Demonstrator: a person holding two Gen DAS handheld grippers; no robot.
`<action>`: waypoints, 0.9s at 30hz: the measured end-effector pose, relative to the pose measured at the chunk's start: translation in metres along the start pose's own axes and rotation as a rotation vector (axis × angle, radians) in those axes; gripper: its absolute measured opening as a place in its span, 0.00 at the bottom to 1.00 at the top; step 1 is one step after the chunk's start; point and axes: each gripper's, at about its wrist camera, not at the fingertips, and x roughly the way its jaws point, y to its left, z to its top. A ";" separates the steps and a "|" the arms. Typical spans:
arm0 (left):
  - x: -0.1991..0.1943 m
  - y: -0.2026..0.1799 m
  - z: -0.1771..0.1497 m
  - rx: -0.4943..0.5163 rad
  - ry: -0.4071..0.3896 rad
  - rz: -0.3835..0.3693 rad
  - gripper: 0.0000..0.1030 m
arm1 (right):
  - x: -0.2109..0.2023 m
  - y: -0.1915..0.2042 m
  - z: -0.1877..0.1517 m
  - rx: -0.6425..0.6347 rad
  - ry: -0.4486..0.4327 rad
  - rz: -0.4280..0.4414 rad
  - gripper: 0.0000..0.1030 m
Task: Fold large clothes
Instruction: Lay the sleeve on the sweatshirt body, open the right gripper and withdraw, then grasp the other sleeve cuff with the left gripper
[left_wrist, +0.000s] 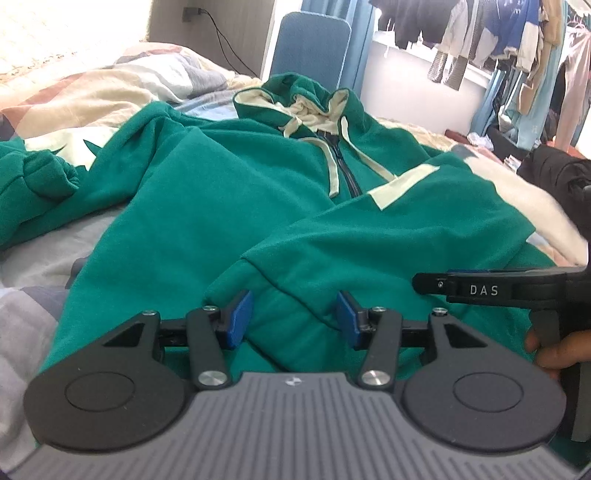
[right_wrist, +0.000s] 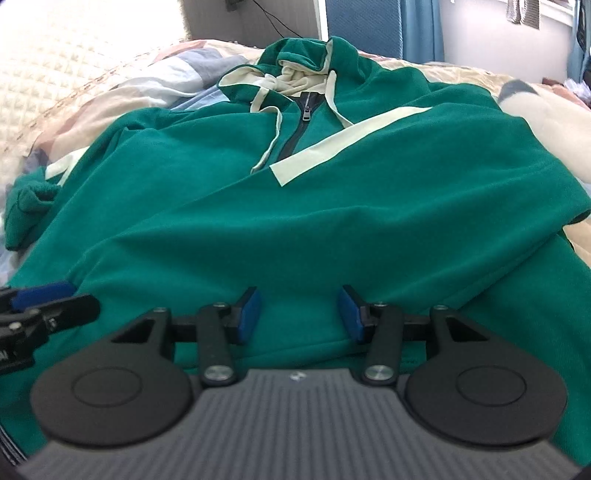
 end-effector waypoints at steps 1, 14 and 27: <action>-0.002 0.001 0.001 -0.008 -0.009 0.002 0.55 | -0.001 0.000 0.000 0.004 0.001 -0.001 0.48; -0.054 0.040 0.028 -0.144 -0.208 0.226 0.60 | -0.031 0.011 0.009 -0.030 -0.047 0.036 0.49; -0.032 0.139 0.078 -0.148 -0.112 0.399 0.63 | -0.040 0.011 0.018 -0.054 -0.076 -0.026 0.80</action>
